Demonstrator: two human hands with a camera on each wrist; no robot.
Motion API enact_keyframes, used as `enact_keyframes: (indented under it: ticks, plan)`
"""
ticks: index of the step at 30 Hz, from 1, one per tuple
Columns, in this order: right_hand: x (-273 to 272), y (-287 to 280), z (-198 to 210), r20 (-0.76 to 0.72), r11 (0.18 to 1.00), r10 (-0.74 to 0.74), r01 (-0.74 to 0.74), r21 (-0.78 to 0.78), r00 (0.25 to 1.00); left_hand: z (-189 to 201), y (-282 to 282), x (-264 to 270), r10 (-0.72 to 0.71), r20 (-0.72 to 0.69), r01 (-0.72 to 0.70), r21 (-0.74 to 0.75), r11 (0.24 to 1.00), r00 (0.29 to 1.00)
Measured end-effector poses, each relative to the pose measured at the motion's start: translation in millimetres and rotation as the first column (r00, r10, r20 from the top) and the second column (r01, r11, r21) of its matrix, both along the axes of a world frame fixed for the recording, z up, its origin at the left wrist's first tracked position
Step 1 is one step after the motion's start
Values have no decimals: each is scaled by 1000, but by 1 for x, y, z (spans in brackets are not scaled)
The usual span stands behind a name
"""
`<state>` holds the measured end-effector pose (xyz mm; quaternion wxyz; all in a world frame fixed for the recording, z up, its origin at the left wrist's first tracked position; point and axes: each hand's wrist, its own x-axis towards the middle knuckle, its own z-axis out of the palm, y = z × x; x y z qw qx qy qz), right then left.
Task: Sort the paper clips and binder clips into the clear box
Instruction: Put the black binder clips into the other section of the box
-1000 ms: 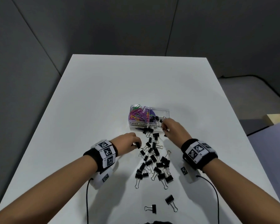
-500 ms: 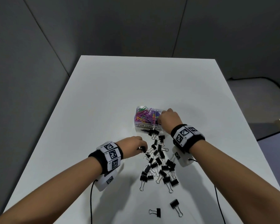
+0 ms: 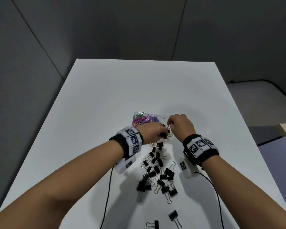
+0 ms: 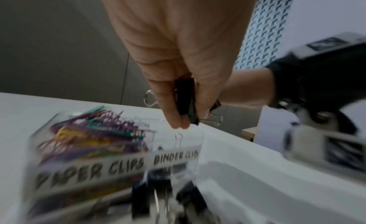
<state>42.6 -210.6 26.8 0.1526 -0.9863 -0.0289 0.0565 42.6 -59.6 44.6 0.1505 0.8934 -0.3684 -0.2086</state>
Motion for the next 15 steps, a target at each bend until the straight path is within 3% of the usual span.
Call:
enact_keyframes:
  ticks: [9, 12, 15]
  plan:
    - [-52, -17, -36, -168, 997, -39, 48, 54, 985, -13, -29, 47, -19, 117, -11, 253, 967, 993]
    - [-61, -13, -44, -162, 991, 123, -112, 79, 979, -13, -28, 32, -100, 261, 48, 198, 979, 960]
    - [-64, -5, -51, -137, 946, 321, -324, 5, 937, -21, -17, 6, -163, 300, 116, 168, 979, 940]
